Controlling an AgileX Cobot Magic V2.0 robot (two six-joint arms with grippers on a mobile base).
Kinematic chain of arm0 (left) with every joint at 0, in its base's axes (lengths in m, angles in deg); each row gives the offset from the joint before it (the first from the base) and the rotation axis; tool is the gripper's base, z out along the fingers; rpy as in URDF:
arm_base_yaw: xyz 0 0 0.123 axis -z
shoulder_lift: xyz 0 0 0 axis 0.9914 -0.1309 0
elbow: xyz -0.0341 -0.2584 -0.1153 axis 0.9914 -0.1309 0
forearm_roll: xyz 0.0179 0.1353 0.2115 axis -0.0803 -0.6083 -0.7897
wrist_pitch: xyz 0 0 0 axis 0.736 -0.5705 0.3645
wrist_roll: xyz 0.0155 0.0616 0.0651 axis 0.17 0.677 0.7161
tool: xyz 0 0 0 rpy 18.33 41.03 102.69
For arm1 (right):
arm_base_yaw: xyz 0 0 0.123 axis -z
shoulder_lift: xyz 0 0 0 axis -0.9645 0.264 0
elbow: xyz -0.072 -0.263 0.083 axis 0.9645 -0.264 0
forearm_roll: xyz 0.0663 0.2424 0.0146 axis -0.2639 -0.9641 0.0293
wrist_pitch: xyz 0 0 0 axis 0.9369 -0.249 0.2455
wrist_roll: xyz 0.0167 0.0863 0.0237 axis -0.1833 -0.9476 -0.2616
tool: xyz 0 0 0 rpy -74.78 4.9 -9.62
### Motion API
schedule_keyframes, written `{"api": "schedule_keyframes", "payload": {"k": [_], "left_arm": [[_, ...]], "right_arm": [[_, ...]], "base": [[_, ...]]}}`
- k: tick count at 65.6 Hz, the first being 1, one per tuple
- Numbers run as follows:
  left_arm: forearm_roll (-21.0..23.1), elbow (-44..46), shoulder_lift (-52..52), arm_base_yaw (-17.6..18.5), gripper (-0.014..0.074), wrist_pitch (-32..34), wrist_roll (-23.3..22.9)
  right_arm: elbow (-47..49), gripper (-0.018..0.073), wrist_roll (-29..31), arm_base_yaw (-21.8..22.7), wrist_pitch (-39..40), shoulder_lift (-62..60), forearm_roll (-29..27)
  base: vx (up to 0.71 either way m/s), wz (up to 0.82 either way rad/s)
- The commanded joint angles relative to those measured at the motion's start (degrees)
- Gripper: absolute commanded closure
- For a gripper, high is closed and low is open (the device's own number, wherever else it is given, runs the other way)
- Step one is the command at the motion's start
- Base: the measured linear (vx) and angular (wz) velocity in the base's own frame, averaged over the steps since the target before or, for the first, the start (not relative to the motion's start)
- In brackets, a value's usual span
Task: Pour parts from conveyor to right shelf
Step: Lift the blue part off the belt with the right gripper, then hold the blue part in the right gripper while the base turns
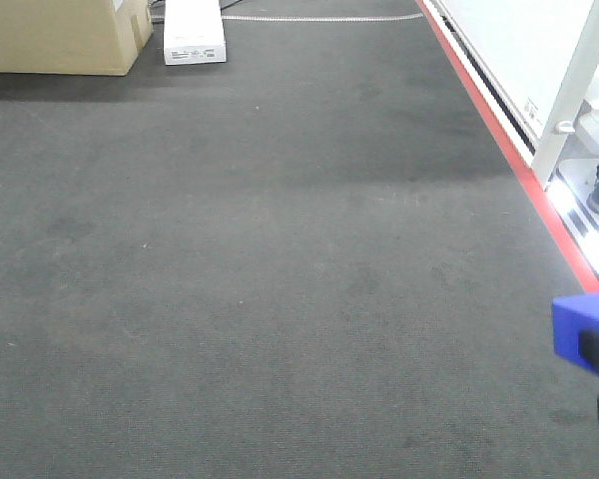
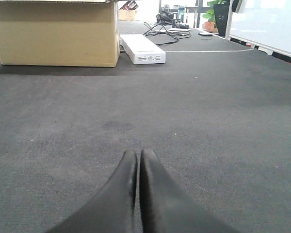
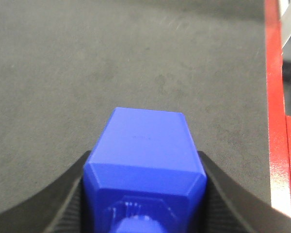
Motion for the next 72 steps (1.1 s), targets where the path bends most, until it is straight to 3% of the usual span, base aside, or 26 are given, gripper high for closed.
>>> {"api": "schedule_keyframes", "payload": {"k": [1,24,72], "left_arm": [[0.5,1.1,-0.9,0.3,0.0603,4.5,-0.5],[0.5,1.1,-0.9,0.3,0.0603,4.5,-0.5],[0.5,1.1,-0.9,0.3,0.0603,4.5,-0.5]], "right_arm": [[-3.5,0.0567,0.3,0.1,10.2,-4.7,0.2],[-16.8,0.0563,0.5,0.1,26.1,-14.9,0.2],[-16.7,0.0561,0.5,0.1,26.8,-15.0,0.2]], "base": [[0.0,0.0],[0.0,0.0],[0.0,0.0]]}}
